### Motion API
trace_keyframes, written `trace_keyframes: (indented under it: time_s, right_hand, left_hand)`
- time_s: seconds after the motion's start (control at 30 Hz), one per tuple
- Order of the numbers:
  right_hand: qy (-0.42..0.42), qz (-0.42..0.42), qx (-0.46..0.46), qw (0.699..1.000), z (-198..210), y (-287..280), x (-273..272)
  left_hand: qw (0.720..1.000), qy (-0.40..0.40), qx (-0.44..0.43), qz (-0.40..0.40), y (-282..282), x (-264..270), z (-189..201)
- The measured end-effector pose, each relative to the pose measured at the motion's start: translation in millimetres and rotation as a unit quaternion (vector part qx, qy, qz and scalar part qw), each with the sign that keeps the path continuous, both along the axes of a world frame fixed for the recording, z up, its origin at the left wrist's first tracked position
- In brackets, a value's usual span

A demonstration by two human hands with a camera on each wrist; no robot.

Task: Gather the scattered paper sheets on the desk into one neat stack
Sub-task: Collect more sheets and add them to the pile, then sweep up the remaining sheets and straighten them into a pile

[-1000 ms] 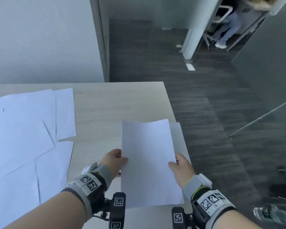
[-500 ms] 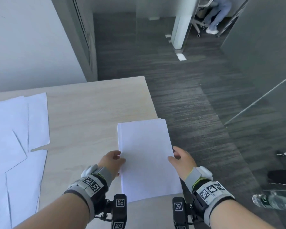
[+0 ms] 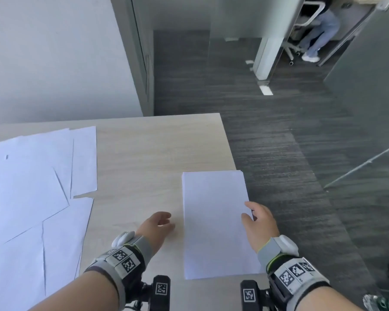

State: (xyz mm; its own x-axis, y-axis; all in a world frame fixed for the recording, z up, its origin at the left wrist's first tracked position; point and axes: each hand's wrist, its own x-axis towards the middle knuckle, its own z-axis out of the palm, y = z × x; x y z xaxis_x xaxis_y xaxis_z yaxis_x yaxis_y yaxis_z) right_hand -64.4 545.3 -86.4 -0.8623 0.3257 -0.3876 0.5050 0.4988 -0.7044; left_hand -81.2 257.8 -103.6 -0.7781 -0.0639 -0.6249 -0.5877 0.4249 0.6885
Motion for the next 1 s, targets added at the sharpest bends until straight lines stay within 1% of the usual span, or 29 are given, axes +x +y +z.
trace_keyframes:
  time_s: [0.1,0.17,0.23,0.3,0.37,0.4,0.43,0.5,0.57,0.6,0.63,0.67,0.77,0.83,0.9,1.0]
  right_hand:
    - [0.015,0.054,-0.035,0.998,9,-36,-6]
    - [0.013,0.095,-0.053,0.994,12,-80,-12]
    - [-0.005,0.112,-0.076,0.991,15,-108,-15]
    - [-0.033,0.153,-0.085,0.984,11,-160,-16]
    - [-0.069,0.155,-0.107,0.980,9,-193,-15]
    - [-0.086,0.165,-0.114,0.976,3,-232,-13]
    - [-0.098,0.160,-0.120,0.975,0,-256,-12]
    - [-0.117,0.125,-0.145,0.974,-5,-283,-11]
    - [-0.123,0.089,-0.160,0.975,-13,-309,-14]
    - [-0.122,0.069,-0.162,0.977,-14,-318,-13]
    - [-0.119,0.057,-0.159,0.978,-19,-346,-13]
    - [-0.118,0.039,-0.154,0.980,-22,-362,-13]
    - [-0.121,-0.006,-0.136,0.983,-29,-401,-7]
    - [-0.123,-0.020,-0.124,0.984,-31,-414,-2]
    - [-0.122,-0.021,-0.121,0.985,-35,-432,3]
    - [-0.123,-0.037,-0.145,0.981,-34,-448,6]
  left_hand:
    - [0.999,0.010,-0.025,0.019,-38,4,-1]
    - [0.998,0.022,-0.031,0.046,-77,10,0]
    - [0.997,0.035,-0.051,0.050,-101,12,4]
    - [0.994,0.040,-0.064,0.073,-151,24,7]
    - [0.993,0.048,-0.085,0.070,-184,29,7]
    - [0.991,0.047,-0.094,0.087,-224,42,6]
    - [0.989,0.049,-0.104,0.094,-249,50,5]
    - [0.986,0.057,-0.132,0.087,-281,59,2]
    - [0.978,0.047,-0.193,0.061,-315,67,2]
    - [0.972,0.033,-0.229,0.041,-329,70,0]
    - [0.966,0.010,-0.257,0.029,-360,79,-2]
    - [0.960,-0.011,-0.281,0.008,-379,84,-5]
    - [0.946,-0.035,-0.312,-0.077,-414,93,-14]
    - [0.935,-0.029,-0.327,-0.138,-415,95,-15]
    - [0.926,-0.028,-0.330,-0.180,-417,100,-16]
    - [0.918,-0.007,-0.338,-0.206,-412,105,-21]
